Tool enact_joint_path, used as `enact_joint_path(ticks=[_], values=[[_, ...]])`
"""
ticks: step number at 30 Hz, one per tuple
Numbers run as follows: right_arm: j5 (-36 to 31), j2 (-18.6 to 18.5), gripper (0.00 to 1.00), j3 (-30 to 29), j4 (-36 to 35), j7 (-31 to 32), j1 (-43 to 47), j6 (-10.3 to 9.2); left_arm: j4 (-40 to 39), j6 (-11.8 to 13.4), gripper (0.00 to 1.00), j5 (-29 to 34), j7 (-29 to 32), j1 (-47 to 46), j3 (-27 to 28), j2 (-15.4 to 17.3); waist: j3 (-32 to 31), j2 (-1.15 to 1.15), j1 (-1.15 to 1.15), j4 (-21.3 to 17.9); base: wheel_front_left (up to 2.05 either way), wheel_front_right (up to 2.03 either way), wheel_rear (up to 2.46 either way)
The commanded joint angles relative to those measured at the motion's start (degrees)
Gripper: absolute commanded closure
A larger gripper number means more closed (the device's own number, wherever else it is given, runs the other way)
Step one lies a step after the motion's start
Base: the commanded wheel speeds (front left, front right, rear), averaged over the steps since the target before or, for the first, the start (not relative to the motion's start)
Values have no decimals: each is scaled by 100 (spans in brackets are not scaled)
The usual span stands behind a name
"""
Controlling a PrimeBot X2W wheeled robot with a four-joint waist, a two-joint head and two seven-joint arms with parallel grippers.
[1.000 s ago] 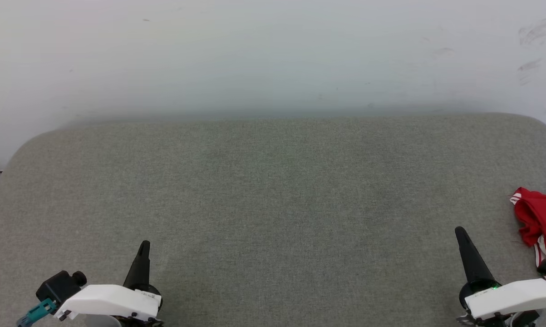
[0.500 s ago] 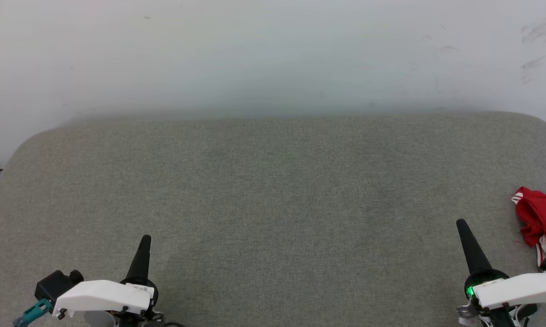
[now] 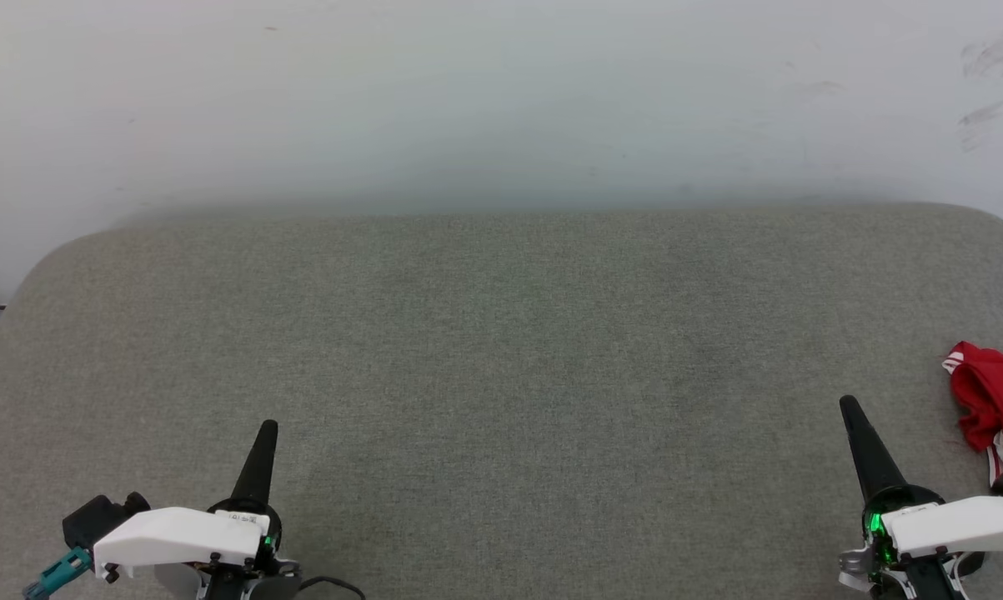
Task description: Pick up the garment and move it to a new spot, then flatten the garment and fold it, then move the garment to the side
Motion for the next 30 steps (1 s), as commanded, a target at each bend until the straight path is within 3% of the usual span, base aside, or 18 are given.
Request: enact_joint_path(ticks=[1,30], values=[[124,8,100,-16,2,7,-125,-1,-15,-50,100,-117,43,-118,48,-6,2,0,0,1,0,0,0],[1476,17,100,-69,293,116,-349,-1,51,-228,100,-1361,394,-265,281,-147,67,0,0,30,0,0,0]])
